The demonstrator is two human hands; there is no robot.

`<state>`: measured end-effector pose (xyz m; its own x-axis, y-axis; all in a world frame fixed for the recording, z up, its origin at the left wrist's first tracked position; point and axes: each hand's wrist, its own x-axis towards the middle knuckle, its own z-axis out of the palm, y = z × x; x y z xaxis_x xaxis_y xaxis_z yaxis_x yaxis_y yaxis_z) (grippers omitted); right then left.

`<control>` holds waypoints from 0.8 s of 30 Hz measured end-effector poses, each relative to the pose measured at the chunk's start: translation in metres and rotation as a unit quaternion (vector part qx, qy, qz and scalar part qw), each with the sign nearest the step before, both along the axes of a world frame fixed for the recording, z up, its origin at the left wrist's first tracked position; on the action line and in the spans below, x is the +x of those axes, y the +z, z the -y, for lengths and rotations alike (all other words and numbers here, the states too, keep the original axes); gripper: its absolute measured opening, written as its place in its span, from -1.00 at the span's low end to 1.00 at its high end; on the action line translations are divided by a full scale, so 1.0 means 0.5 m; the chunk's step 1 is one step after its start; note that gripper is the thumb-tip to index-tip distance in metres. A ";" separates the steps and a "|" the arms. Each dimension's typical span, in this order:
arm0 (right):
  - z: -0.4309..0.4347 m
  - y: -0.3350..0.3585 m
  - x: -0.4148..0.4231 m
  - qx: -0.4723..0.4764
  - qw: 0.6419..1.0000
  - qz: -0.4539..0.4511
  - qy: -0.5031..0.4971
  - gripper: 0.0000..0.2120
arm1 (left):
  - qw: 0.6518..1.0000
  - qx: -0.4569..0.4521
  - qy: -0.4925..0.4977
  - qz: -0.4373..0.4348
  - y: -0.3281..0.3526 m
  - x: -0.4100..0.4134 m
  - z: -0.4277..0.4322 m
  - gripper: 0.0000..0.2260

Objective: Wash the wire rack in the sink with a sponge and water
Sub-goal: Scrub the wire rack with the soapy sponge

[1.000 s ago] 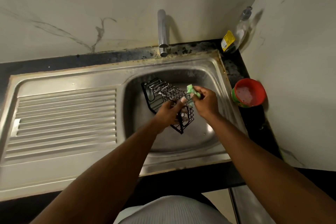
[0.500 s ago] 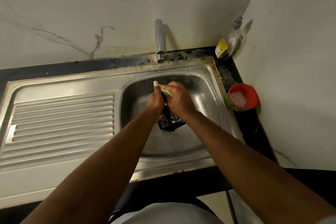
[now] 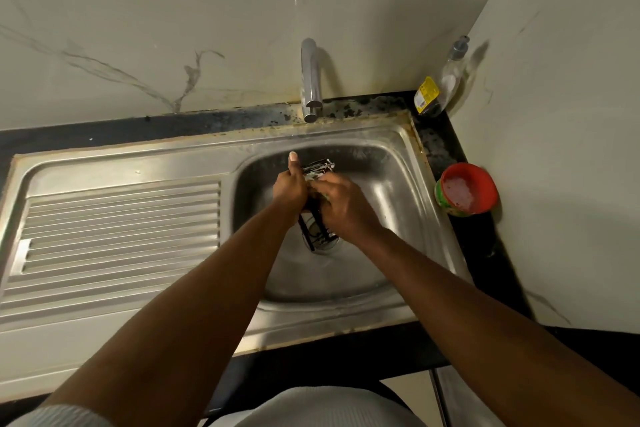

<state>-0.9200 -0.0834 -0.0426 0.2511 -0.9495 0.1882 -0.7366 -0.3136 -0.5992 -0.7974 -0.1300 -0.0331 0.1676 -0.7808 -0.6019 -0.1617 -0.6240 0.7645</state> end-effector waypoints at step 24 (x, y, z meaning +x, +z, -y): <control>0.008 -0.003 -0.037 0.028 0.997 0.012 -0.073 -0.75 | 0.988 0.015 0.135 -0.071 -0.059 -0.012 -0.074 -0.39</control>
<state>-0.9384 -0.0873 -0.0442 0.1050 -0.9849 0.1380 -0.7576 -0.1691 -0.6305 -0.8035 -0.0929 -0.0626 0.2788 -0.7007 -0.6567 0.1214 -0.6527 0.7479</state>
